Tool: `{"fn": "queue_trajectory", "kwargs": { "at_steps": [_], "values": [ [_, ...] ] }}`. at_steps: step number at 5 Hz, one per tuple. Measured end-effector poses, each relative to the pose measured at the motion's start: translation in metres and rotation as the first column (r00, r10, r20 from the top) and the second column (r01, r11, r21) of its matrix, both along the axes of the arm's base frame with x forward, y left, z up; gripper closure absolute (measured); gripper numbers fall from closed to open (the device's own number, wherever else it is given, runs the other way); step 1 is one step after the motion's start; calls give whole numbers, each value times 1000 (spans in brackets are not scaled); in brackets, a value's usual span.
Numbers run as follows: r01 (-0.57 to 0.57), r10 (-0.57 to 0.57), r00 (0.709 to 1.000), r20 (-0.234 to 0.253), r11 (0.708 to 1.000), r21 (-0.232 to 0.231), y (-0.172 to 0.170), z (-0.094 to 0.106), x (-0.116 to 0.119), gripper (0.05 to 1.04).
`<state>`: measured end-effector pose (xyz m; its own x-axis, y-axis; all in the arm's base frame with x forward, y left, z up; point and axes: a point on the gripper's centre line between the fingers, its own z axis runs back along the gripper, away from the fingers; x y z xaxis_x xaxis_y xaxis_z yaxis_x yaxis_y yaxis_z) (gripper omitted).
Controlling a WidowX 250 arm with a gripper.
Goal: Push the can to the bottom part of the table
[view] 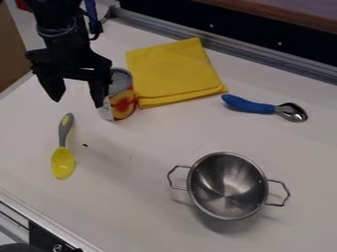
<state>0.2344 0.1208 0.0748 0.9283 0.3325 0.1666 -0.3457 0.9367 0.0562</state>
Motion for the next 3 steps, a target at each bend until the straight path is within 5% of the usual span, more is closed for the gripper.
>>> {"fn": "queue_trajectory", "kwargs": {
  "at_steps": [1,2,3],
  "values": [
    [-2,2,1000,-22,1000,-14,-2,-6,-2,84],
    [-31,31,1000,-2,999,-29,17,-5,21,84],
    [-98,100,993,68,995,-31,38,-1,45,84]
  ]
}}
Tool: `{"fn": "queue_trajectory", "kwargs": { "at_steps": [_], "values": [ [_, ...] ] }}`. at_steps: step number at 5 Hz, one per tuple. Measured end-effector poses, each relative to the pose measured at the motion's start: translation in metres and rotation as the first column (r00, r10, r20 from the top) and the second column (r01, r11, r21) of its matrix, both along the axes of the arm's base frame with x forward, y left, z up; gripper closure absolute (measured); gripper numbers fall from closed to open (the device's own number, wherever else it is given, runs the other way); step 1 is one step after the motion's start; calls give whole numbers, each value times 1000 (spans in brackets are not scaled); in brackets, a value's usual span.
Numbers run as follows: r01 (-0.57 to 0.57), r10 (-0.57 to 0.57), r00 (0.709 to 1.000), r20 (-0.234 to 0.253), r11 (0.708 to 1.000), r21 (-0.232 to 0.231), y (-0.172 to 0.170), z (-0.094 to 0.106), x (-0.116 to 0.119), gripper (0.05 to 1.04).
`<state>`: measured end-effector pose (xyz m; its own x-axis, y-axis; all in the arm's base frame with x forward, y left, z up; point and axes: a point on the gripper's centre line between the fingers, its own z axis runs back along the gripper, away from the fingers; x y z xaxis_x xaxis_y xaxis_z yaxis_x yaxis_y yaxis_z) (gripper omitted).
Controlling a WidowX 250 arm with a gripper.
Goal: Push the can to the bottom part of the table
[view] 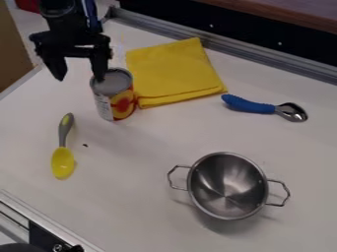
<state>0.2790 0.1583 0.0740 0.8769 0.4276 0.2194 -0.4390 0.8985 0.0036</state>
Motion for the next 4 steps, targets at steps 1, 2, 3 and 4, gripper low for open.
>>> {"fn": "queue_trajectory", "kwargs": {
  "at_steps": [1,2,3,4],
  "values": [
    [-45,45,996,82,999,-4,18,6,27,84],
    [-99,96,980,174,995,5,34,4,55,84],
    [-165,156,957,245,986,17,41,-3,70,84],
    [-213,210,956,207,977,-9,40,-16,88,84]
  ]
}}
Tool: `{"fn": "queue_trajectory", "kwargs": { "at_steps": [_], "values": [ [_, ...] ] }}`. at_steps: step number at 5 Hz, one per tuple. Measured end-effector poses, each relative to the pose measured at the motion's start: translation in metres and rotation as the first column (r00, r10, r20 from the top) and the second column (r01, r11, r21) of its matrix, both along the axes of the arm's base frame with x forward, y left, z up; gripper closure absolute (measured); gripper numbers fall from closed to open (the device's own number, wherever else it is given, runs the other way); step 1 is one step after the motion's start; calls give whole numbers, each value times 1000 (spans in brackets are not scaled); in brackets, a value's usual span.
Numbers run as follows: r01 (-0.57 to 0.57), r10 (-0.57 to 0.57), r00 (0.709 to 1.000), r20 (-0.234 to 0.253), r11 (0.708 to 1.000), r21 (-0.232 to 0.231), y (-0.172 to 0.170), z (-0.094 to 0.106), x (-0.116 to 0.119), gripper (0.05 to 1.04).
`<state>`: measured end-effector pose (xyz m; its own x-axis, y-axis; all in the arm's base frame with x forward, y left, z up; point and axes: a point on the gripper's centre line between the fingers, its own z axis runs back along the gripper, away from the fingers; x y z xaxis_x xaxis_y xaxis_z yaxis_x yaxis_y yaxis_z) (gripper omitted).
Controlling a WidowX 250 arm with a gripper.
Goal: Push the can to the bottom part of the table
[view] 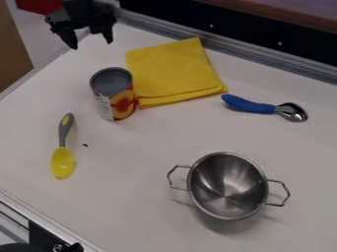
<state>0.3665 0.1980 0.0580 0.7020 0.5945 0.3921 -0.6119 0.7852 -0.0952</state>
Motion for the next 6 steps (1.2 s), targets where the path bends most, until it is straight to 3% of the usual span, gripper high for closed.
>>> {"fn": "queue_trajectory", "kwargs": {
  "at_steps": [1,2,3,4,6],
  "values": [
    [11,-12,998,-55,1000,-23,-19,-14,6,84],
    [2,-3,998,-70,1000,-21,-30,-17,10,84],
    [34,-38,994,-101,998,-44,-42,-32,-1,84],
    [53,-58,988,-145,998,-39,-48,-46,-22,84],
    [102,-110,978,-180,993,-51,-63,-40,-55,84]
  ]
}}
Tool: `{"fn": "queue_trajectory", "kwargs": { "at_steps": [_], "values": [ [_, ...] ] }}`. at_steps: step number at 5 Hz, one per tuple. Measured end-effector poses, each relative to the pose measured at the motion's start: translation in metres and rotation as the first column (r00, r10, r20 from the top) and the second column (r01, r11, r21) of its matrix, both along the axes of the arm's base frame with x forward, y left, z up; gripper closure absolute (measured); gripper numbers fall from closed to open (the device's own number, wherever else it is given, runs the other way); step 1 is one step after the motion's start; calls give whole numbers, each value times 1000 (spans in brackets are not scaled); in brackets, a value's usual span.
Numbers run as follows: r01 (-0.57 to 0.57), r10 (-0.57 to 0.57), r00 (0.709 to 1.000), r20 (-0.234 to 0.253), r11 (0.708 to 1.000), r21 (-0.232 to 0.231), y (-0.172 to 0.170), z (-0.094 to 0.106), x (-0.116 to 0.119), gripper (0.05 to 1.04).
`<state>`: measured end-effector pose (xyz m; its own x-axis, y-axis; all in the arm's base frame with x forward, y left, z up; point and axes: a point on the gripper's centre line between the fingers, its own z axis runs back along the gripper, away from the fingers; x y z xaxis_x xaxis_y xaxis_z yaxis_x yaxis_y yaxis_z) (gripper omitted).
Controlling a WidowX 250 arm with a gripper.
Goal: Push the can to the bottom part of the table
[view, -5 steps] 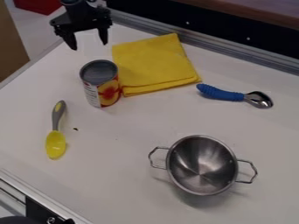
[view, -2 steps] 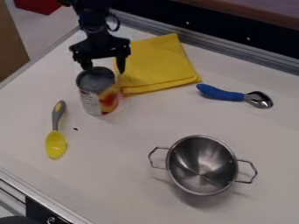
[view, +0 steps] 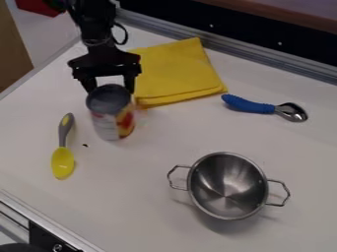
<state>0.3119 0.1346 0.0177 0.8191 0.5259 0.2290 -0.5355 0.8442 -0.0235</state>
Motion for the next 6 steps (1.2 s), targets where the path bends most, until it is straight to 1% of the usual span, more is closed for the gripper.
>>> {"fn": "queue_trajectory", "kwargs": {
  "at_steps": [1,2,3,4,5,6],
  "values": [
    [7,-7,1000,-18,1000,-6,-17,-1,-20,84],
    [19,-20,999,-35,1000,-23,-32,-4,-38,84],
    [19,-21,998,-66,999,-38,-44,-6,-52,84],
    [47,-50,997,-65,998,-37,-56,-6,-63,84],
    [73,-76,995,-64,996,-51,-62,0,-73,84],
    [39,-40,998,-42,998,-43,-54,10,-63,84]
  ]
}}
